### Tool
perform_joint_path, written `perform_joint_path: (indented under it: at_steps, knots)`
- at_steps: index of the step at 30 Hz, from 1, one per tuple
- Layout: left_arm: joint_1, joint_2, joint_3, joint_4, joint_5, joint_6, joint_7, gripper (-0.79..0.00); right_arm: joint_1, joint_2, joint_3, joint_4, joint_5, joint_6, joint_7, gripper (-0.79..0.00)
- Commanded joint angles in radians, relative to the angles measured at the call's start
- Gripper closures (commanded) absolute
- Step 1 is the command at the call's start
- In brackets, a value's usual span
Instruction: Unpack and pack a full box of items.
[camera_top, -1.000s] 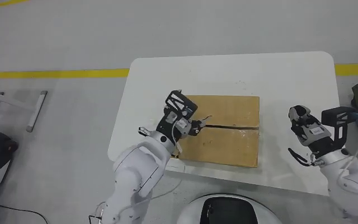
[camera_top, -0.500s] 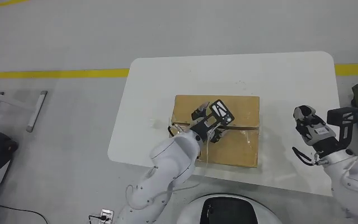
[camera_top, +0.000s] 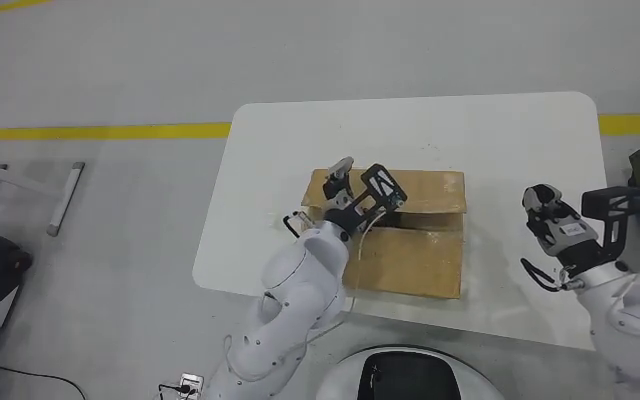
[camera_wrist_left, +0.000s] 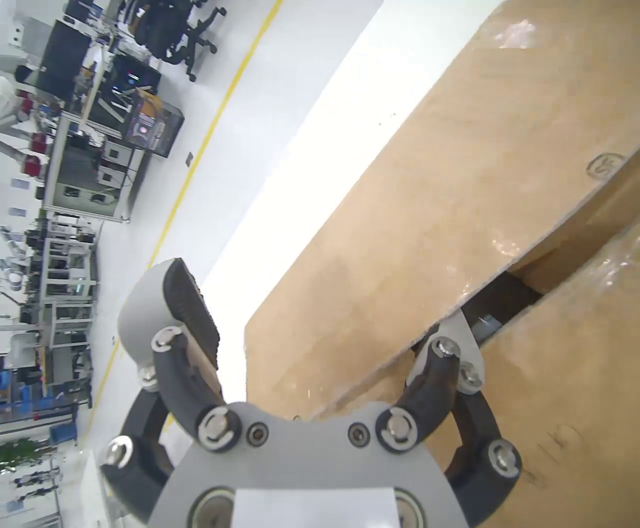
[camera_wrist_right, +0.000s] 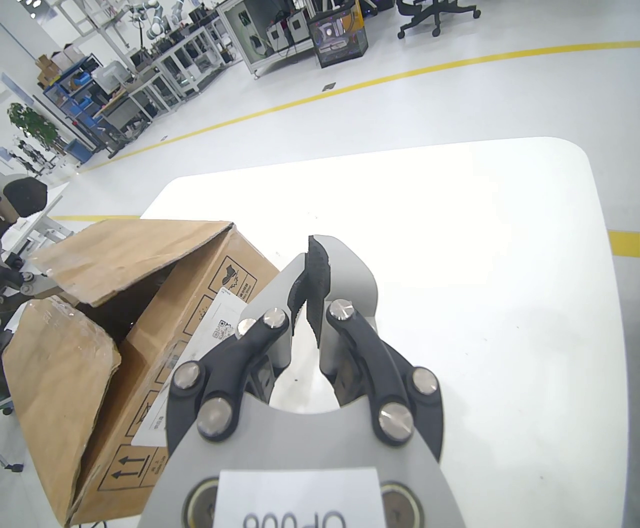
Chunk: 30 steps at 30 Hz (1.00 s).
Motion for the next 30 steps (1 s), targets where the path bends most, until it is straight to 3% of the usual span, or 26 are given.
perform_joint_path:
  at_steps: [1, 9, 18, 24, 30]
  knots:
    - [-0.03, 0.0, 0.003, 0.014, 0.068, -0.02, 0.014, -0.785, 0.002, 0.0, -0.002, 0.0, -0.001, 0.0, 0.001, 0.0]
    - [-0.207, -0.012, 0.01, 0.143, 0.229, -0.061, 0.123, -0.785, 0.007, 0.0, -0.01, -0.012, -0.008, -0.006, 0.008, 0.0]
    - [-0.41, -0.061, 0.079, 0.42, 0.24, -0.06, 0.141, -0.785, 0.007, 0.0, 0.001, -0.018, -0.006, -0.001, -0.001, 0.0]
    - [-0.474, -0.1, 0.119, 0.552, 0.175, -0.042, 0.114, -0.785, -0.008, 0.001, 0.021, -0.017, -0.009, 0.002, -0.002, 0.0]
    - [-0.494, -0.127, 0.138, 0.61, 0.129, -0.036, 0.089, -0.785, -0.02, 0.003, 0.027, -0.028, -0.044, -0.032, 0.004, 0.0]
